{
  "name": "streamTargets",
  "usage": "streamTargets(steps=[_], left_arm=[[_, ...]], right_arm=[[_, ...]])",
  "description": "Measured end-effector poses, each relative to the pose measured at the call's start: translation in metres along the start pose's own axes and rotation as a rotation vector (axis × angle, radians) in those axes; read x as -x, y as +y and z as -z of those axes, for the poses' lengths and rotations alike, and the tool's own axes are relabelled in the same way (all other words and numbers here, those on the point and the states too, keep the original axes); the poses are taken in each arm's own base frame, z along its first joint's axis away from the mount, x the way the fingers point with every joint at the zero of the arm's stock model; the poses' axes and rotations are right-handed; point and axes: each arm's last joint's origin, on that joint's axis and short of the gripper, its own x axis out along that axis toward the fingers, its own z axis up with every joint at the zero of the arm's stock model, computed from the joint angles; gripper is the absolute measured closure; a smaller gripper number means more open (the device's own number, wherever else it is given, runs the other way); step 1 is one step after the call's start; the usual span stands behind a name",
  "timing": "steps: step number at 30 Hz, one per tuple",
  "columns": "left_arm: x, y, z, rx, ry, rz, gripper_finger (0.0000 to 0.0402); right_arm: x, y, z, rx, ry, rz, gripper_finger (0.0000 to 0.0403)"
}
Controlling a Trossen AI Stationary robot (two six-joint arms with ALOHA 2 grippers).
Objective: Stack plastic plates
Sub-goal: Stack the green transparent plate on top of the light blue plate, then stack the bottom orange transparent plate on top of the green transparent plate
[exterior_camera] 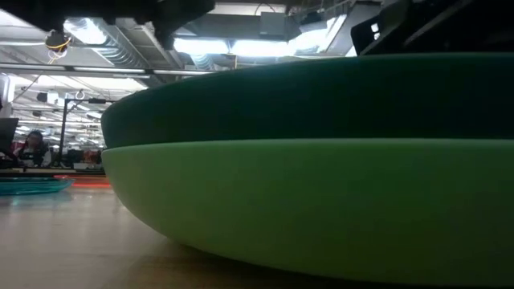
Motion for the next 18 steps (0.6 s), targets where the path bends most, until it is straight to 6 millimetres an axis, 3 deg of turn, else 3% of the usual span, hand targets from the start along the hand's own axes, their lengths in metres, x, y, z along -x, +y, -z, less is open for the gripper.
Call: streamTargets(steps=[11, 18], left_arm=[[-0.043, -0.026, -0.004, -0.077, 0.243, 0.021, 0.0252], [-0.048, -0.038, -0.01, -0.119, 0.351, -0.021, 0.0252]], right_arm=[[0.0, 0.0, -0.001, -0.001, -0.01, -0.012, 0.026], [0.0, 0.0, 0.0, 0.0, -0.003, -0.012, 0.026]])
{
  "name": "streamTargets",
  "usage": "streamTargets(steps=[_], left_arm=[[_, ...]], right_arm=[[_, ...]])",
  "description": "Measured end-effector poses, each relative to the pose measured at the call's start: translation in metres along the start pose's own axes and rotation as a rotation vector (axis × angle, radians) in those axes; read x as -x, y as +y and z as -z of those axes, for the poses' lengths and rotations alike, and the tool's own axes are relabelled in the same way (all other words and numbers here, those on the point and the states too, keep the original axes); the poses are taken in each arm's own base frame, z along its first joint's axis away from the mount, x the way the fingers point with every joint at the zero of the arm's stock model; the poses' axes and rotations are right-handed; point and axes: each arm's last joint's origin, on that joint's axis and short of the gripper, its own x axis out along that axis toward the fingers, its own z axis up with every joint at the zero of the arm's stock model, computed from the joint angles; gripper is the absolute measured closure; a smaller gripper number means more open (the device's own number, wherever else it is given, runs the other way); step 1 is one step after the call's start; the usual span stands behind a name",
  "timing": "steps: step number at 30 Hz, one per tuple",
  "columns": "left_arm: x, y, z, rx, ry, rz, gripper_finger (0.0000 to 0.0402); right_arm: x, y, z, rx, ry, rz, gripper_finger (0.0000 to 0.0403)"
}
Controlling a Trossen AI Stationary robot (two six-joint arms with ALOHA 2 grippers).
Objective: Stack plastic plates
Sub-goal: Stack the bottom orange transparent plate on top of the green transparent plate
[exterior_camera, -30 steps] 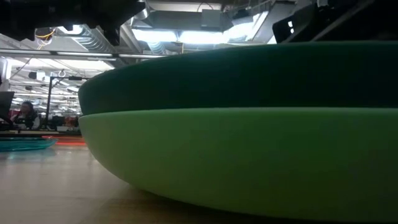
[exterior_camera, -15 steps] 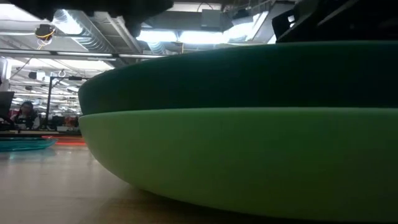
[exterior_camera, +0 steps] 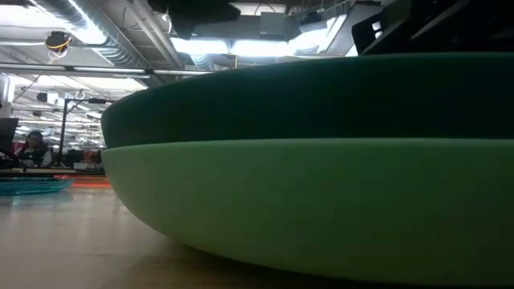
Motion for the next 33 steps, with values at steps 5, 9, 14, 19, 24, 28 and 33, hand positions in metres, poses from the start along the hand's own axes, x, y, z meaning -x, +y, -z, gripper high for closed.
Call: streamTargets(steps=[5, 9, 14, 19, 24, 28, 33], left_arm=[[0.003, -0.007, 0.01, 0.047, 0.089, -0.004, 0.0252], [0.008, -0.013, 0.021, 0.096, 0.195, -0.002, 0.0252], [0.014, -0.022, 0.034, 0.191, 0.331, 0.055, 0.0252], [0.025, -0.034, 0.047, 0.312, 0.506, 0.129, 0.0252], [0.041, -0.046, 0.063, 0.389, 0.711, 0.137, 0.0252], [0.056, -0.055, 0.073, 0.405, 0.855, 0.129, 0.0252], [0.073, -0.064, 0.084, 0.338, 0.984, 0.132, 0.0252]], right_arm=[[0.0, 0.0, 0.0, 0.0, 0.0, 0.0, 0.026], [0.0, 0.0, 0.0, 0.0, -0.001, 0.001, 0.026], [0.0, 0.0, 0.0, -0.001, -0.003, 0.002, 0.026], [0.0, -0.001, -0.002, -0.003, -0.016, 0.015, 0.026], [0.0, -0.001, -0.002, -0.004, -0.02, 0.038, 0.026], [0.0, -0.001, -0.002, -0.004, -0.02, 0.038, 0.026], [0.0, -0.001, -0.002, -0.004, -0.02, 0.038, 0.026]])
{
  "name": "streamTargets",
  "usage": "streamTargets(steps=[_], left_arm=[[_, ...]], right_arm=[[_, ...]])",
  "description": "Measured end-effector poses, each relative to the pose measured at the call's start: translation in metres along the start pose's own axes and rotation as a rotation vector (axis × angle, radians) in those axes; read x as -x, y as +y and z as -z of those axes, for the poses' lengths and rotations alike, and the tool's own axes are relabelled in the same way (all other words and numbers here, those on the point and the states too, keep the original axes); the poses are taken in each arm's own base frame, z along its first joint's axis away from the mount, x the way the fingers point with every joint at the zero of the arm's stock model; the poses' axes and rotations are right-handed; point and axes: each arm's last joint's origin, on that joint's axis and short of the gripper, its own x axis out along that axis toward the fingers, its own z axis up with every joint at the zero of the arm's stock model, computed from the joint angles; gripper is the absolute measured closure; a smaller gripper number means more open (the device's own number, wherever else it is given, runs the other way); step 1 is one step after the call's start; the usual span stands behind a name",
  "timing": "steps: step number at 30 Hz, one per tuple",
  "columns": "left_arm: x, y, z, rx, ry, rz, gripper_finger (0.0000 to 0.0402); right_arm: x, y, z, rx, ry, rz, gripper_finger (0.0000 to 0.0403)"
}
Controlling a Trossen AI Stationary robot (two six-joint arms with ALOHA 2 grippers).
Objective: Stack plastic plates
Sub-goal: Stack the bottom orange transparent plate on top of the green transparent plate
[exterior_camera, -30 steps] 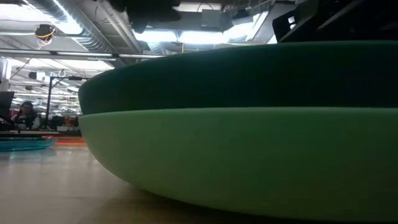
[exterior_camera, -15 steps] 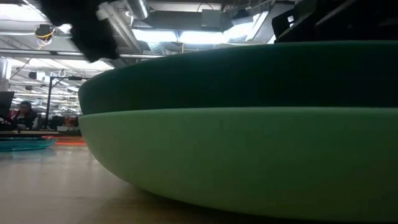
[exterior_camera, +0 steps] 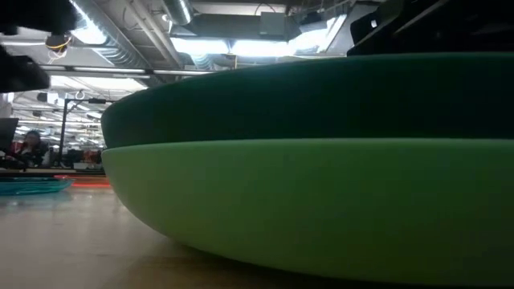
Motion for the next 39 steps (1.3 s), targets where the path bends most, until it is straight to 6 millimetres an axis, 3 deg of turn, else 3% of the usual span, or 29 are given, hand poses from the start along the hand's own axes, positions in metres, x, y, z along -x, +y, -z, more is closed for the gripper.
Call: streamTargets(steps=[6, 18, 39], left_arm=[[0.0, 0.0, 0.017, -0.053, 0.078, -0.066, 0.0252], [-0.02, 0.016, 0.039, -0.034, 0.143, -0.11, 0.0252], [-0.027, 0.015, 0.046, -0.067, 0.153, -0.114, 0.0253]], right_arm=[[0.0, 0.0, 0.0, 0.0, 0.0, 0.0, 0.026], [0.0, 0.0, 0.0, 0.001, 0.004, 0.016, 0.026], [0.0, 0.0, 0.002, 0.008, 0.019, 0.015, 0.026]])
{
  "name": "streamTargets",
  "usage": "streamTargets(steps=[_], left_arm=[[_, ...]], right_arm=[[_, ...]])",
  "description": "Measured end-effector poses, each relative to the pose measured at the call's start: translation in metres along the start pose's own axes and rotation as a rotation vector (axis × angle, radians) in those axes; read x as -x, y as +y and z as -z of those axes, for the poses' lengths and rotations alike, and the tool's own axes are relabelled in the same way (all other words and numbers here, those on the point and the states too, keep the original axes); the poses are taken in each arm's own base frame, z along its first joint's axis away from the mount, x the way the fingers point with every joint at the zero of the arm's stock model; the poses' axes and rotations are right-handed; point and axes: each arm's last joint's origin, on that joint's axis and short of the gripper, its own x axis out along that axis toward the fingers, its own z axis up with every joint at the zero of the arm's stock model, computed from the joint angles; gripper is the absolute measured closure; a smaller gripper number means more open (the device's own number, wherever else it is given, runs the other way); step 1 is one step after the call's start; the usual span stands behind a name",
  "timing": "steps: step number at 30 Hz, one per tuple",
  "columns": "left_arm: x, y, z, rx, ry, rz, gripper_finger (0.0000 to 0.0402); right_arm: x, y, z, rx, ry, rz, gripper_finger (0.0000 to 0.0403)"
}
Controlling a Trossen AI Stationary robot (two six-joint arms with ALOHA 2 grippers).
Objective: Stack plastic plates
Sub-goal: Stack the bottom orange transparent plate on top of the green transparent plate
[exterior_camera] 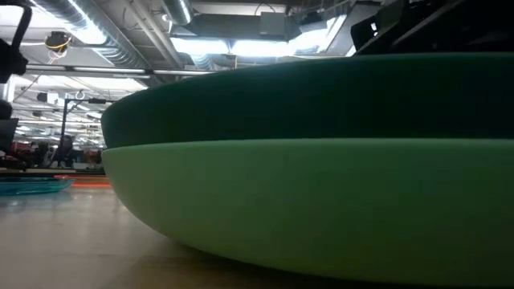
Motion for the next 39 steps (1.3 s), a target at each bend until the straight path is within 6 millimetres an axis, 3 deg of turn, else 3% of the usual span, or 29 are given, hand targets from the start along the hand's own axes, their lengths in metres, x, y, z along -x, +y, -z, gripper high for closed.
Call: streamTargets(steps=[11, 20, 34, 39], left_arm=[[-0.02, -0.005, 0.001, -0.023, 0.044, -0.065, 0.0253], [-0.023, -0.005, 0.001, -0.023, 0.054, -0.066, 0.0257], [-0.023, 0.0, -0.007, 0.029, 0.088, -0.027, 0.039], [-0.021, -0.001, -0.013, 0.052, 0.072, 0.012, 0.0396]], right_arm=[[0.0, 0.0, 0.0, 0.001, 0.003, 0.0, 0.026], [0.0, 0.0, 0.0, 0.005, 0.003, -0.001, 0.026], [0.0, 0.0, 0.005, 0.008, 0.051, 0.01, 0.026], [0.009, -0.002, -0.001, 0.003, 0.061, 0.012, 0.026]])
